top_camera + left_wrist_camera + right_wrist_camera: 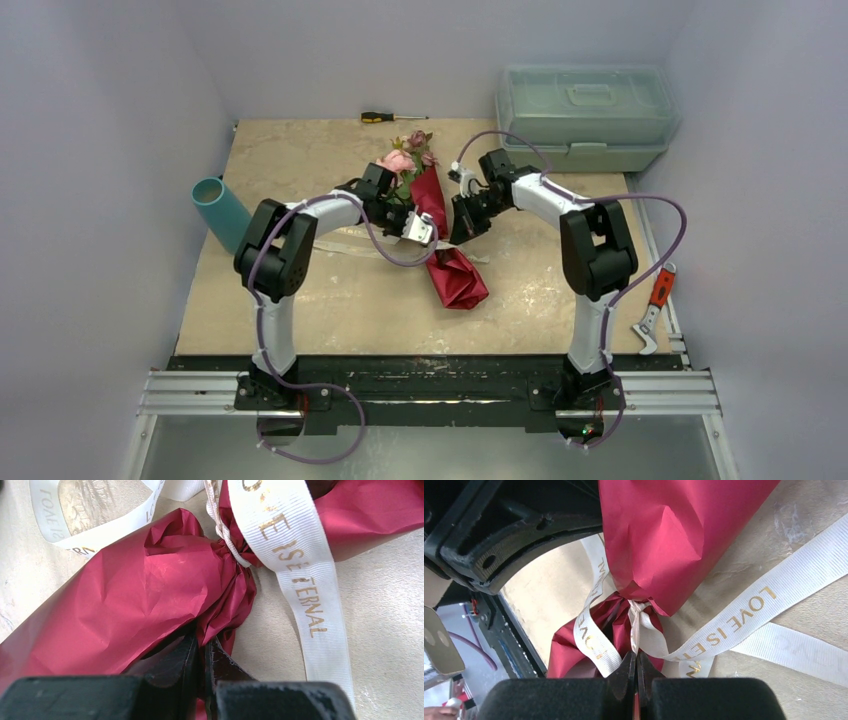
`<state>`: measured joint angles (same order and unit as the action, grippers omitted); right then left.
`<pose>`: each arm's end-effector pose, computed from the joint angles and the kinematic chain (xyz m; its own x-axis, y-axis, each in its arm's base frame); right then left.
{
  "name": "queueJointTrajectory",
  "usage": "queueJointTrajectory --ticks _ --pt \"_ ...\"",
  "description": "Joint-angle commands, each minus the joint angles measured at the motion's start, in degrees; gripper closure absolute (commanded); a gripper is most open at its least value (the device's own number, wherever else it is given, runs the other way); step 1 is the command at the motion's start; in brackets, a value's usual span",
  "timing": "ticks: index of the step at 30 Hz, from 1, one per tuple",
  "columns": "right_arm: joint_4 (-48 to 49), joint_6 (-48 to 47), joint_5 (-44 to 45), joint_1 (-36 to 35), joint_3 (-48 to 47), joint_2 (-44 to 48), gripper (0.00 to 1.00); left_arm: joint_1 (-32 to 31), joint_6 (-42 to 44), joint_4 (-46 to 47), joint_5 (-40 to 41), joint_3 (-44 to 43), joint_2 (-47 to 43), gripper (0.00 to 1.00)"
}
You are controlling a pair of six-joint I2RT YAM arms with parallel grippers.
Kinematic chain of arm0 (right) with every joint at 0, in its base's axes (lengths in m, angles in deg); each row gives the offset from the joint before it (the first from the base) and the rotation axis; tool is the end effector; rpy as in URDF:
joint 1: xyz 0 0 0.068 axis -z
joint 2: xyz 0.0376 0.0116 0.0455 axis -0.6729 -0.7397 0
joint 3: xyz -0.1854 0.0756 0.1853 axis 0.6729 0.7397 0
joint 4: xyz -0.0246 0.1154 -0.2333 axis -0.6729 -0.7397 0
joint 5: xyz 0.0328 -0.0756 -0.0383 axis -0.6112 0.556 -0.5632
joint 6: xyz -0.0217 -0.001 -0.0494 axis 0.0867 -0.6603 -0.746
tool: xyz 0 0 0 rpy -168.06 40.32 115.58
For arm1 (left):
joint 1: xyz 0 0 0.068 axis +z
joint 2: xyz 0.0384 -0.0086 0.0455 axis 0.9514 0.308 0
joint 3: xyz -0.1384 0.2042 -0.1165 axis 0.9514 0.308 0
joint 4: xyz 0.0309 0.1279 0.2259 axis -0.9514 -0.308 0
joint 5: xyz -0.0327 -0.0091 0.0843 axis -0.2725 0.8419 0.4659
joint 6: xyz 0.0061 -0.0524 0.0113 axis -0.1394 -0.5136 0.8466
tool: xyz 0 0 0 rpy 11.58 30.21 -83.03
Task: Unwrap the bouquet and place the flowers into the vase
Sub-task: Untie the ribbon from the wrapping paper.
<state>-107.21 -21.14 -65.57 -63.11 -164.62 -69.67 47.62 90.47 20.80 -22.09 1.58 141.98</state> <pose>0.3724 0.1661 0.1850 -0.8432 -0.3575 -0.4015 -0.5362 0.6137 0.5796 0.3634 -0.1898 0.1476 0.4655 0.6306 -0.6210 0.8807 -0.2605 0.3957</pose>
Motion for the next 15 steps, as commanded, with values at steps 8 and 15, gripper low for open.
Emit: queueJointTrajectory --ticks 8,15 --pt "-2.1 0.48 -10.63 0.26 -4.6 1.32 0.6 1.68 -5.78 -3.36 -1.05 2.16 -2.51 0.69" --pt "-5.33 -0.87 -11.41 1.69 -6.55 2.19 0.46 1.68 -8.07 -7.07 -6.2 0.89 -11.19 0.44"
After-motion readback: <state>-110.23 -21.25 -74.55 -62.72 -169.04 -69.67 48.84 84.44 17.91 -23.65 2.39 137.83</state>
